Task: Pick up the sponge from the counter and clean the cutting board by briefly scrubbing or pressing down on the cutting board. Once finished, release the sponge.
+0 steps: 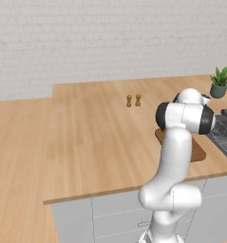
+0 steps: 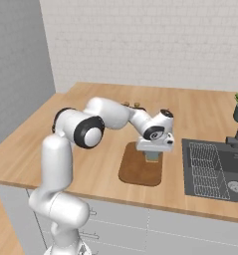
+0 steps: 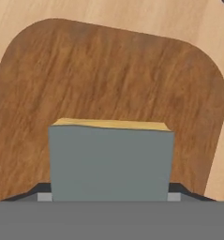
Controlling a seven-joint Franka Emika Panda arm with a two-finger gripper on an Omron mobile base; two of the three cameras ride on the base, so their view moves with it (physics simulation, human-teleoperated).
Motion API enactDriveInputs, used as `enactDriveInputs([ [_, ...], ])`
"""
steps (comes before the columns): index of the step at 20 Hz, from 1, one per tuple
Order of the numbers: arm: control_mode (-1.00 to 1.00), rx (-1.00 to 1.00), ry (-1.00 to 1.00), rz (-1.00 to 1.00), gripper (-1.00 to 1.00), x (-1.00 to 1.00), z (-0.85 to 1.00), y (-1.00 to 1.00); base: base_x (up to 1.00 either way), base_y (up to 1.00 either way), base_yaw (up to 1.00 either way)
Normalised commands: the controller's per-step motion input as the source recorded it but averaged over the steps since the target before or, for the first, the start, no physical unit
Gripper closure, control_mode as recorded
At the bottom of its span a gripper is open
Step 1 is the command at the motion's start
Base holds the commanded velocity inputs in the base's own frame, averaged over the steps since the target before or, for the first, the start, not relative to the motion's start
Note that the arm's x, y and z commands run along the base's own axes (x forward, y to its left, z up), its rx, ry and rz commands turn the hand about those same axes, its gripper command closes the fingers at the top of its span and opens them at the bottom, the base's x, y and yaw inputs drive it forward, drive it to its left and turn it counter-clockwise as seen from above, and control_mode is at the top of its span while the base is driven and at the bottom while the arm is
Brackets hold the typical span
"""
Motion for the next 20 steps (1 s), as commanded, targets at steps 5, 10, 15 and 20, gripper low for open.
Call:
enactDriveInputs([
  [5, -1.0, 0.12, 0.01, 0.0, 1.0, 0.06, -0.23, 0.06, 0.0, 0.0, 0.0],
  [10, -1.0, 0.0, 0.01, 0.0, 1.0, 0.08, -0.83, 0.58, 0.0, 0.0, 0.0],
  [15, -1.0, 0.0, -0.01, 0.0, 1.0, -0.11, -0.56, 1.0, 0.0, 0.0, 0.0],
  [20, -1.0, -0.04, -0.12, 0.0, 1.0, -0.35, -0.23, 1.0, 0.0, 0.0, 0.0],
])
